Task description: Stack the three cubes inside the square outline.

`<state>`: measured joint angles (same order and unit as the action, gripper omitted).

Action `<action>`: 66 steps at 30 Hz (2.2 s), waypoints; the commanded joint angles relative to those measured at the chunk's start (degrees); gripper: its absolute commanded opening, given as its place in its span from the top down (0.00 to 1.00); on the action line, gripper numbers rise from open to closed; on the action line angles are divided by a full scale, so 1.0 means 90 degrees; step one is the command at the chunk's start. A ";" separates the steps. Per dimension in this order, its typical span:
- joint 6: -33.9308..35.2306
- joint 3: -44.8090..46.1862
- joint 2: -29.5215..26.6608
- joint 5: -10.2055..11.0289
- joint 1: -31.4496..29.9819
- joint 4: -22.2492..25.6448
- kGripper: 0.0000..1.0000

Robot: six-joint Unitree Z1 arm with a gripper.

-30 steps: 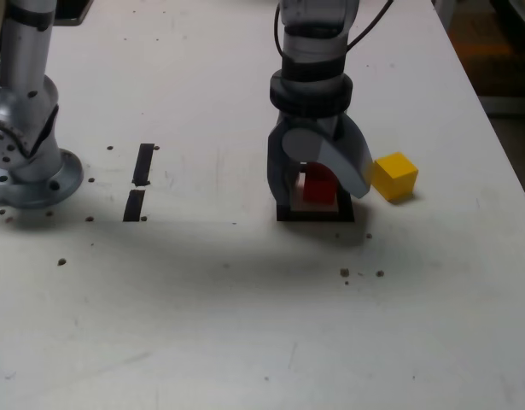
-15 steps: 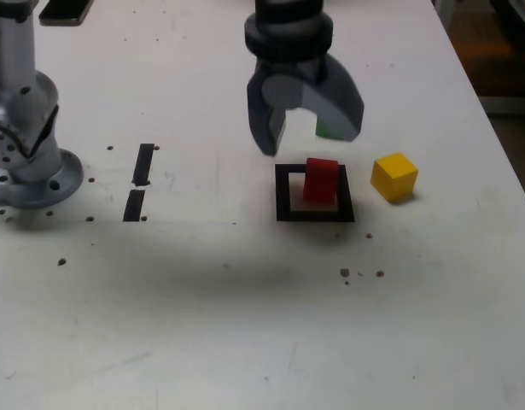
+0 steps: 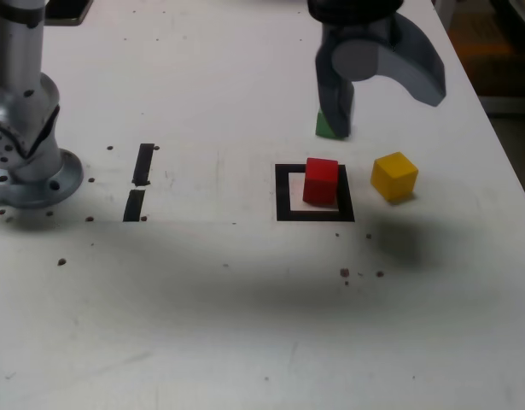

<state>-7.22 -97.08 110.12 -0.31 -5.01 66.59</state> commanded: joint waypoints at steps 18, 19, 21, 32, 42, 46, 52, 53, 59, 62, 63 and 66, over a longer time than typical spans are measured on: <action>0.0304 -0.0669 0.1322 -0.0088 0.0312 0.0298 0.01; 0.0304 -0.0688 0.1371 -0.0092 0.0337 0.0297 0.01; 0.0304 -0.0726 0.1467 -0.0103 0.0380 0.0294 0.02; 0.0304 -0.0944 0.1811 -0.0158 0.0498 0.0229 0.03; 0.0304 -0.0880 0.2045 -0.0377 0.0566 0.0200 0.10; 0.0304 -0.0865 0.2095 -0.0412 0.0566 0.0202 0.16; 0.0304 -0.0801 0.2115 -0.0416 0.0557 0.0205 0.24; 0.0304 -0.0797 0.2111 -0.0410 0.0554 0.0202 0.27; 0.0304 -0.0782 0.2069 -0.0296 0.0502 0.0029 0.53; 0.0304 -0.0767 0.2059 -0.0245 0.0439 -0.0118 0.67; 0.0304 -0.0764 0.2056 -0.0234 0.0417 -0.0152 0.71; 0.0304 -0.0746 0.2029 -0.0210 0.0343 -0.0212 0.80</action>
<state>-4.59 -104.06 128.90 -2.34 -1.65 64.74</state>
